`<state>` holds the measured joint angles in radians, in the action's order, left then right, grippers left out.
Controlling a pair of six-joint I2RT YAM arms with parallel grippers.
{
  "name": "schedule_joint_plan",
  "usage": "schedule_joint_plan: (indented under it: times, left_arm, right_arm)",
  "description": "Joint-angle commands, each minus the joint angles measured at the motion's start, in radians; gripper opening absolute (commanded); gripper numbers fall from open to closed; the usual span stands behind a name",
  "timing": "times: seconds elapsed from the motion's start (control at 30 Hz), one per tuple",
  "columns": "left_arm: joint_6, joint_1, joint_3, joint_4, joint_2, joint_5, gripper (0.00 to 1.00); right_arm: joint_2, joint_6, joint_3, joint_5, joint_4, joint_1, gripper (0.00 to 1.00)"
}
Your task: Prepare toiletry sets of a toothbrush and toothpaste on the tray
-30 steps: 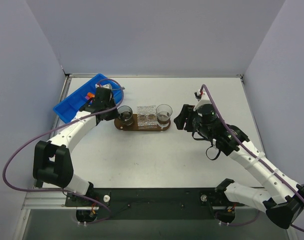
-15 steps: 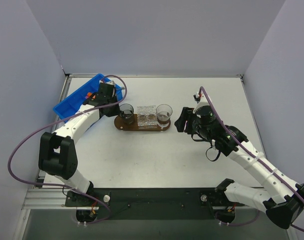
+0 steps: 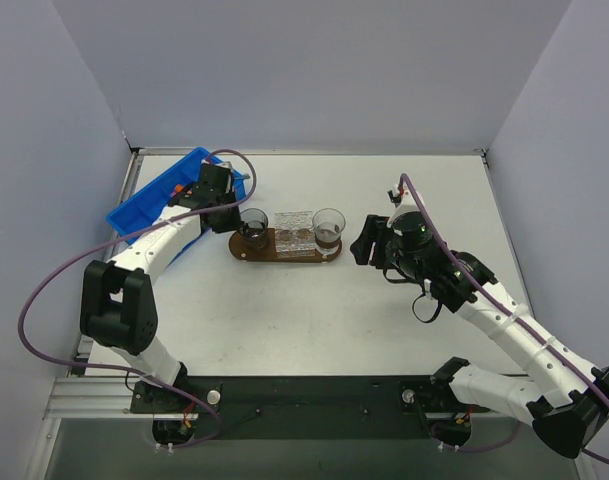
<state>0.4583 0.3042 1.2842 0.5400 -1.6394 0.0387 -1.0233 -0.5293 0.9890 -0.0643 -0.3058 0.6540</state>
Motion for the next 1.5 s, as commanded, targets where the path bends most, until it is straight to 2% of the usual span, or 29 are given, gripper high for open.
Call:
schedule_joint_plan:
  times: [0.0, 0.2, 0.53, 0.77, 1.03, 1.37, 1.47]
  left_arm:
    - [-0.009, 0.000, 0.075, -0.043, 0.004, -0.023, 0.00]
    - [-0.021, -0.002, 0.079, -0.034, -0.005, -0.017, 0.02]
    - [-0.026, 0.000, 0.078, -0.035, 0.006, -0.005, 0.16]
    - [-0.027, 0.000, 0.075, -0.043, 0.013, -0.008, 0.30]
    - [-0.036, 0.000, 0.069, -0.057, 0.032, -0.010, 0.36]
    - [-0.058, -0.001, -0.006, -0.158, 0.171, 0.004, 0.57]
    - [-0.073, -0.008, -0.042, -0.205, 0.229, -0.008, 0.59]
  right_arm:
    - [0.019, -0.006, -0.010, -0.023, -0.004, -0.005, 0.53]
    - [0.019, -0.008, -0.015, -0.026, -0.004, -0.005, 0.53]
    - [0.032, -0.009, -0.019, -0.032, -0.012, -0.005, 0.54]
    - [0.042, -0.009, -0.024, -0.040, -0.018, -0.005, 0.54]
    - [0.048, -0.011, -0.026, -0.046, -0.019, -0.005, 0.54]
    - [0.075, -0.008, -0.018, -0.054, -0.041, -0.005, 0.55]
    - [0.095, -0.006, -0.019, -0.061, -0.052, -0.005, 0.55]
